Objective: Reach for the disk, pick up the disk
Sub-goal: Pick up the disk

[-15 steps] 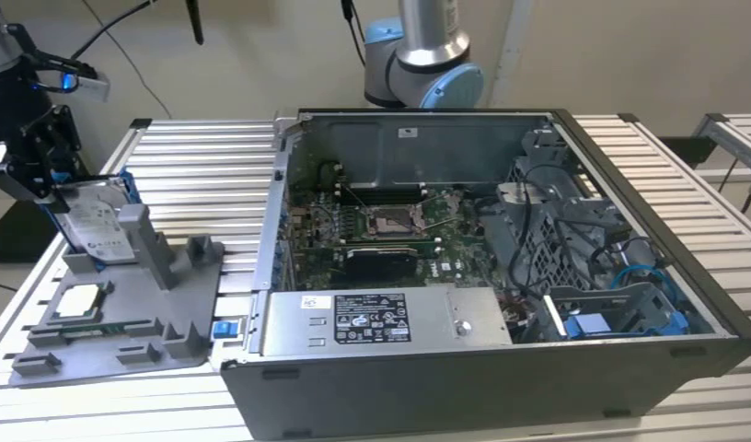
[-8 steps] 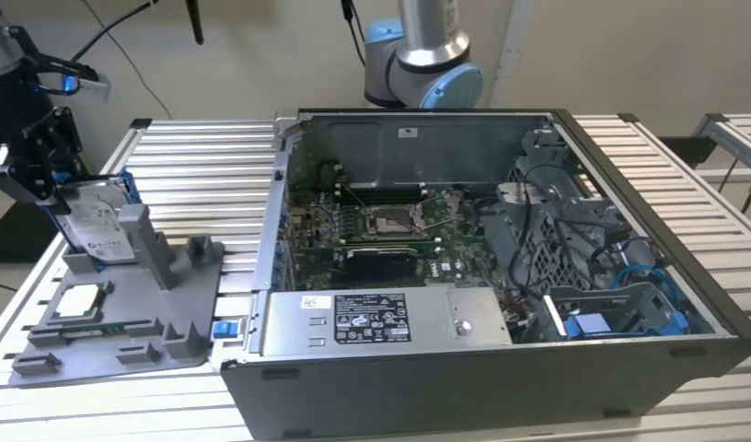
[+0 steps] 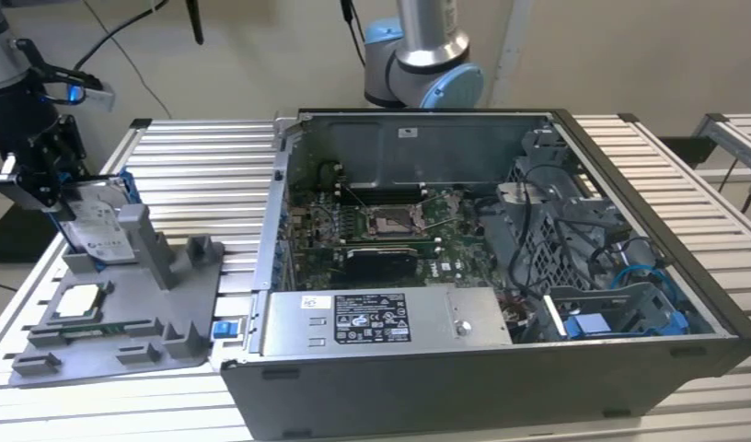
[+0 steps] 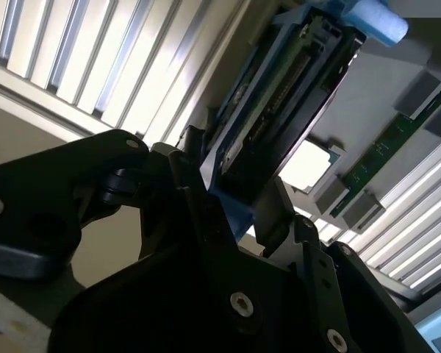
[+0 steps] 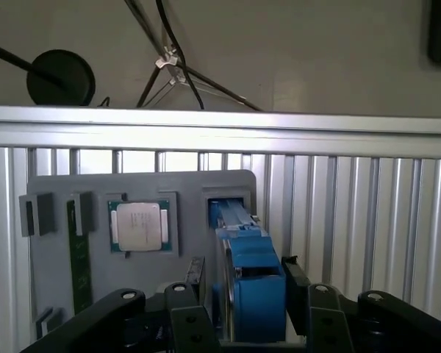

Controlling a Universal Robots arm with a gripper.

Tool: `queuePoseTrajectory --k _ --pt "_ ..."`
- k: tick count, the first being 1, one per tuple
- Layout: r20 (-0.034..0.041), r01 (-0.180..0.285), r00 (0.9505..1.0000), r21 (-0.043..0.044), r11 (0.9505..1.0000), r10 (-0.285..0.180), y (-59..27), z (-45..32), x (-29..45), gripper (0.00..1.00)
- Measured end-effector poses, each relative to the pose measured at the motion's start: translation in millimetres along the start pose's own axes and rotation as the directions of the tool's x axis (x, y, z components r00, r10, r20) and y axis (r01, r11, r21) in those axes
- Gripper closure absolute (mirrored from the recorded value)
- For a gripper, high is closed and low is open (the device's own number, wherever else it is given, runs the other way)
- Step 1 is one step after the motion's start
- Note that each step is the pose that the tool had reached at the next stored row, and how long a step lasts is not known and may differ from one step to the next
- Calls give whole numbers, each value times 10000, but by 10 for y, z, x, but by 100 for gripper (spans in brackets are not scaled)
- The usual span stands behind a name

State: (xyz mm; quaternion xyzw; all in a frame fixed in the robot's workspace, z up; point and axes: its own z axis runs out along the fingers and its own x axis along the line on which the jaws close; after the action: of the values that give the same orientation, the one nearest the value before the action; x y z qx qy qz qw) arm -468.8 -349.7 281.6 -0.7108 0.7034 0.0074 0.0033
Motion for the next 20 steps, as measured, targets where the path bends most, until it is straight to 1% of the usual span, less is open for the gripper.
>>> queuePoseTrajectory --k 3,7,9,12,13,20 --pt "6 9 10000 0 10000 -9 -1 56 0 0" --pt "48 7 10000 0 10000 -7 1 92 -1 0" --pt "102 9 9999 -1 10000 -9 0 105 0 0" --pt "218 10 9998 3 10000 -10 0 125 0 0" --pt "237 10 9997 4 10000 -10 0 130 0 0" --pt "245 10 9997 4 10000 -10 -1 160 0 0"
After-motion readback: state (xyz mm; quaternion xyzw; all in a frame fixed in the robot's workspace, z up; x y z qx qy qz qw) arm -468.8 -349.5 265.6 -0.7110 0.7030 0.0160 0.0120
